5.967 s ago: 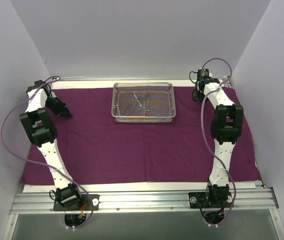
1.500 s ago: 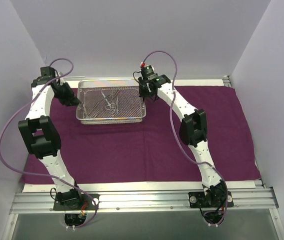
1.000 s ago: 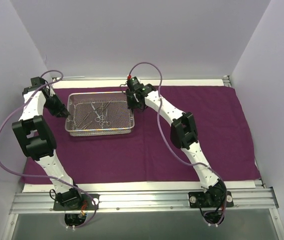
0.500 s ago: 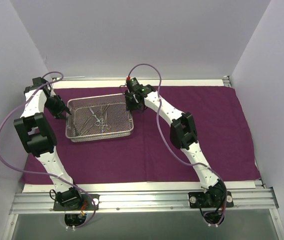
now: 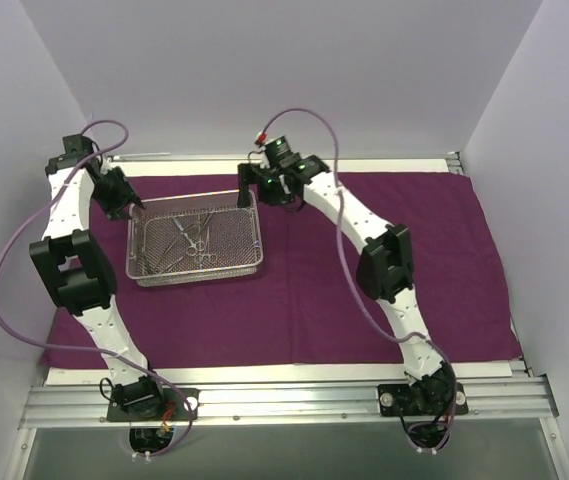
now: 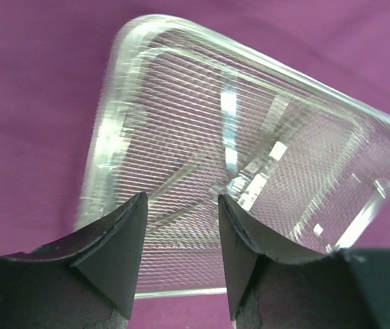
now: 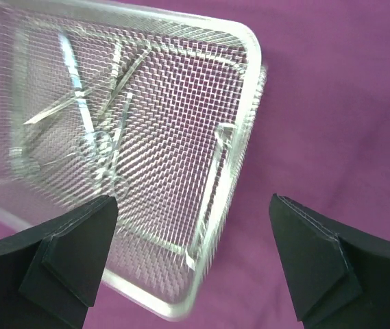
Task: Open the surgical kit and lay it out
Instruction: Place the container in the surgical kit, then pick up the medical item from the container.
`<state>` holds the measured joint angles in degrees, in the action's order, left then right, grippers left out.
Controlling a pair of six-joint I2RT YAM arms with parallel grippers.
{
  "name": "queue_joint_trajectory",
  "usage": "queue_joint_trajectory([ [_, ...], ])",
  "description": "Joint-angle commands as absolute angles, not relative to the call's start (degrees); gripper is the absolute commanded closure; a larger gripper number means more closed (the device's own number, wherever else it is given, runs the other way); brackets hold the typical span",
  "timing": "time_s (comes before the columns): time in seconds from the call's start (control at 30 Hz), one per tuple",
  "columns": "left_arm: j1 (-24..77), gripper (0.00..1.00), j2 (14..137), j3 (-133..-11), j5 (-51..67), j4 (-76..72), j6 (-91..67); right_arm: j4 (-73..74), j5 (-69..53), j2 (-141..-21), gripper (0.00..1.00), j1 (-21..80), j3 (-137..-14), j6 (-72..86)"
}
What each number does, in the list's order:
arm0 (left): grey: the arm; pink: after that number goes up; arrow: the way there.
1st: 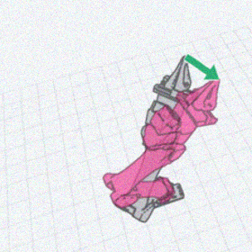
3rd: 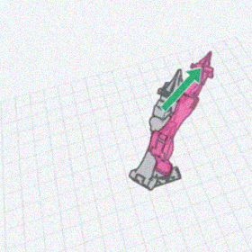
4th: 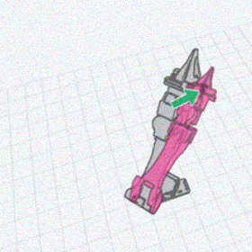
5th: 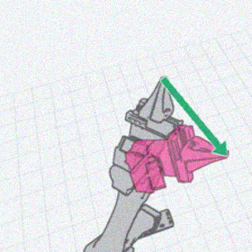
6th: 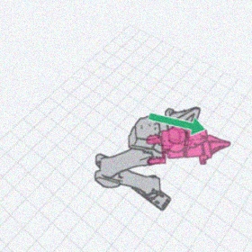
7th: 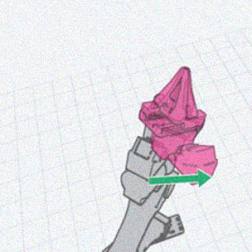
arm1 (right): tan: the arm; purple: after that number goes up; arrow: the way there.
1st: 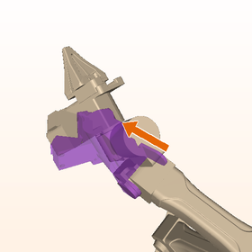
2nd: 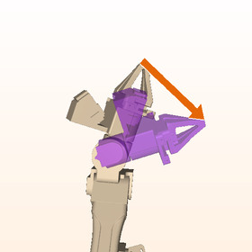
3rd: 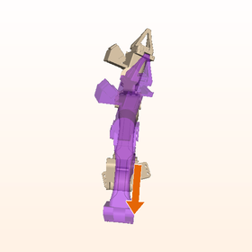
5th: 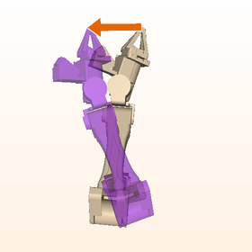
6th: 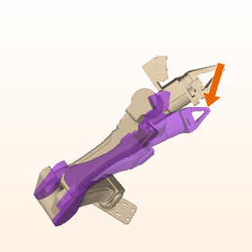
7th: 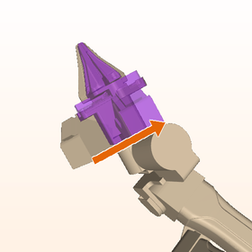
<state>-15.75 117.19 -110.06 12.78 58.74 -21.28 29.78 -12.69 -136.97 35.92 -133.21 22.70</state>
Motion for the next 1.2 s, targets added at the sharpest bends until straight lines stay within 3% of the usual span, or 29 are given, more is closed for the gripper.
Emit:
queue_joint_trajectory([
  [0.0,-10.4,0.46,110.7,-109.4,19.9,54.6,-17.7,30.2,-21.1,-126.4,0.00,28.6,-127.8,24.5],
  [0.17,-2.5,0.46,111.7,-109.4,22.1,54.7,-9.2,26.1,-25.0,-117.6,0.02,25.1,-114.3,22.7],
  [0.4,2.4,0.51,116.5,-113.8,17.4,57.9,-0.1,29.0,-23.6,-112.5,0.09,24.6,-110.4,16.5],
  [0.67,7.8,0.54,122.3,-116.1,0.6,61.8,3.6,27.9,-24.0,-108.5,0.10,20.0,-103.6,15.8],
  [1.17,7.8,0.49,124.5,-116.9,-2.0,61.6,4.5,27.2,-26.2,-111.3,0.10,18.7,-103.6,18.1],
])
